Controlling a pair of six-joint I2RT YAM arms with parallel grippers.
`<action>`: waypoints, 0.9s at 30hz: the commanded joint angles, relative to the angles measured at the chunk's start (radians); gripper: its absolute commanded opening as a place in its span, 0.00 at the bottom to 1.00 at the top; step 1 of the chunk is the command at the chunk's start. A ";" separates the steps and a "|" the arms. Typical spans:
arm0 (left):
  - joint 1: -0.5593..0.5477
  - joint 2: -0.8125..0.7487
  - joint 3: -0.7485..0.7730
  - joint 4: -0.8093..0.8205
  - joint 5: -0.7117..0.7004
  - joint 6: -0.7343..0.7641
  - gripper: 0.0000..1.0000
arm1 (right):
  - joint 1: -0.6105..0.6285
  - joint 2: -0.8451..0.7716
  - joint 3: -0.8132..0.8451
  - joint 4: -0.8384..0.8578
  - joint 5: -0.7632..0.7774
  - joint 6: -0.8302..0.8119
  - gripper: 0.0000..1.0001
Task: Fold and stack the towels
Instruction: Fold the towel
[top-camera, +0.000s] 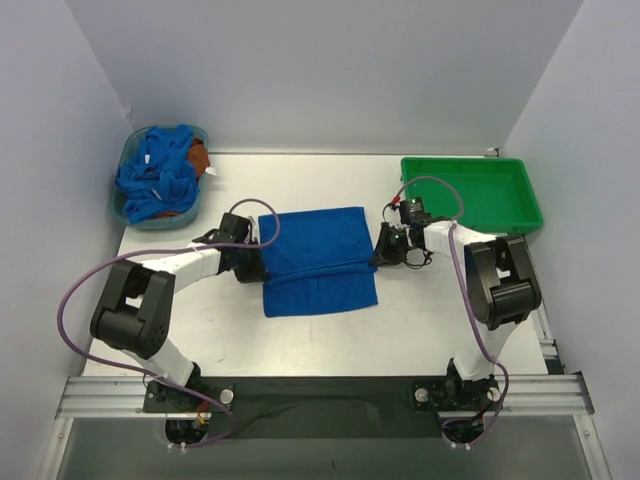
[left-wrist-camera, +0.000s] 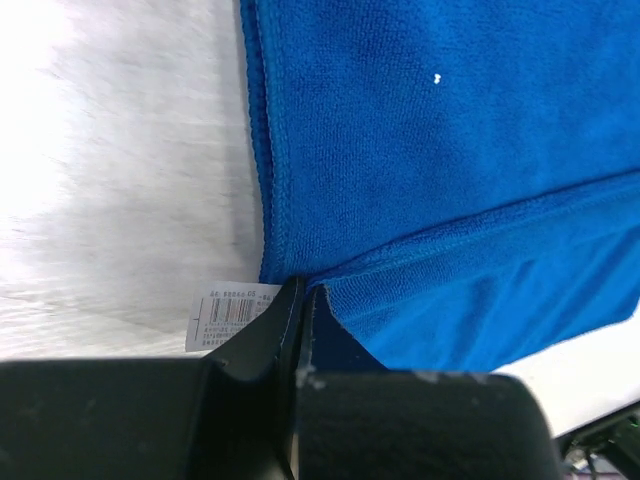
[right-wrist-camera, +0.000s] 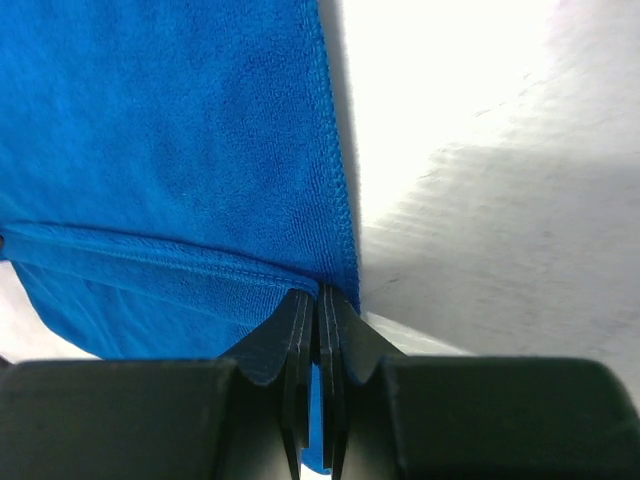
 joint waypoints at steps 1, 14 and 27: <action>0.016 -0.038 -0.041 -0.025 -0.099 -0.029 0.00 | -0.064 0.006 0.046 -0.071 0.133 -0.052 0.00; 0.016 -0.185 0.124 -0.196 -0.171 0.140 0.00 | -0.058 -0.207 0.083 -0.166 0.127 -0.101 0.00; -0.098 -0.328 -0.046 -0.255 -0.168 0.054 0.00 | -0.029 -0.352 -0.107 -0.218 0.120 -0.043 0.00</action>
